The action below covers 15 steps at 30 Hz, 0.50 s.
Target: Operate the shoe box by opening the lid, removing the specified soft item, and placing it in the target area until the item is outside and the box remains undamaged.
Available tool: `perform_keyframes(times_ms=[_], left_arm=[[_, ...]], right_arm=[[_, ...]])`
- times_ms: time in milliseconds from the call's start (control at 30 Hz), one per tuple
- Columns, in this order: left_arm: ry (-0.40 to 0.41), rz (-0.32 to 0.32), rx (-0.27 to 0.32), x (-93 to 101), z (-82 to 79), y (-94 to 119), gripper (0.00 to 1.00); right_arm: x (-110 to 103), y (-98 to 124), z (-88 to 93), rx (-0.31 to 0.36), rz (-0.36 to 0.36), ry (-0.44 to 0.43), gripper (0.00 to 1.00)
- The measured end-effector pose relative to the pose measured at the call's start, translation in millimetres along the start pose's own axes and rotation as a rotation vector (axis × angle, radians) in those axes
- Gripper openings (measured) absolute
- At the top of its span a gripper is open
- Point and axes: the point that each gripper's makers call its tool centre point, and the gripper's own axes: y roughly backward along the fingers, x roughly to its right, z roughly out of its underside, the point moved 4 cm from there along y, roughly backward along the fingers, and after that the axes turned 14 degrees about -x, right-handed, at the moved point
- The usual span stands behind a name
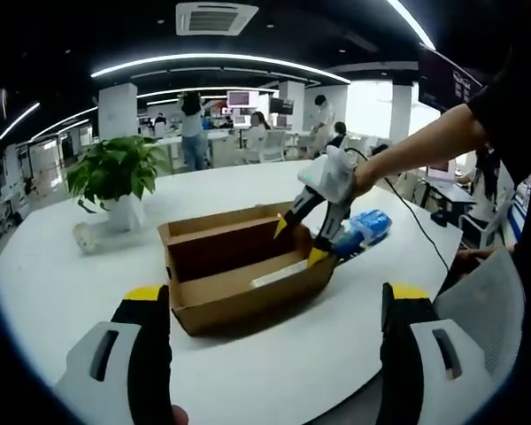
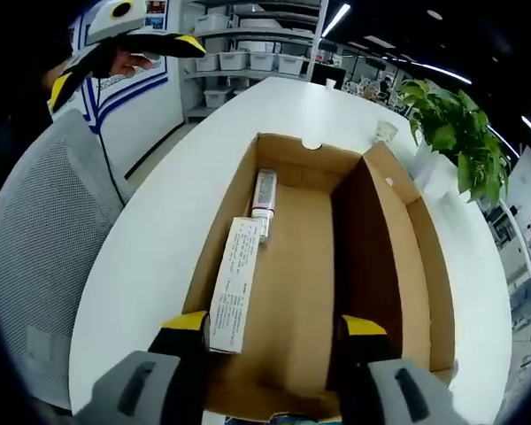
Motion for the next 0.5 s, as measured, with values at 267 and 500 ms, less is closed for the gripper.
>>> perform_keyframes(times_ms=[267,500], left_arm=[[-0.012,-0.008,-0.005,-1.0,1.5,1.2,0.99],[-0.015,-0.007,-0.015,0.0,4.7,1.0,0.98]], right_arm=[[0.8,3.8,2.7,-0.01,0.007,0.02,0.54],[-3.6,-2.1,-7.6,0.017,-0.017,0.005,0.54]])
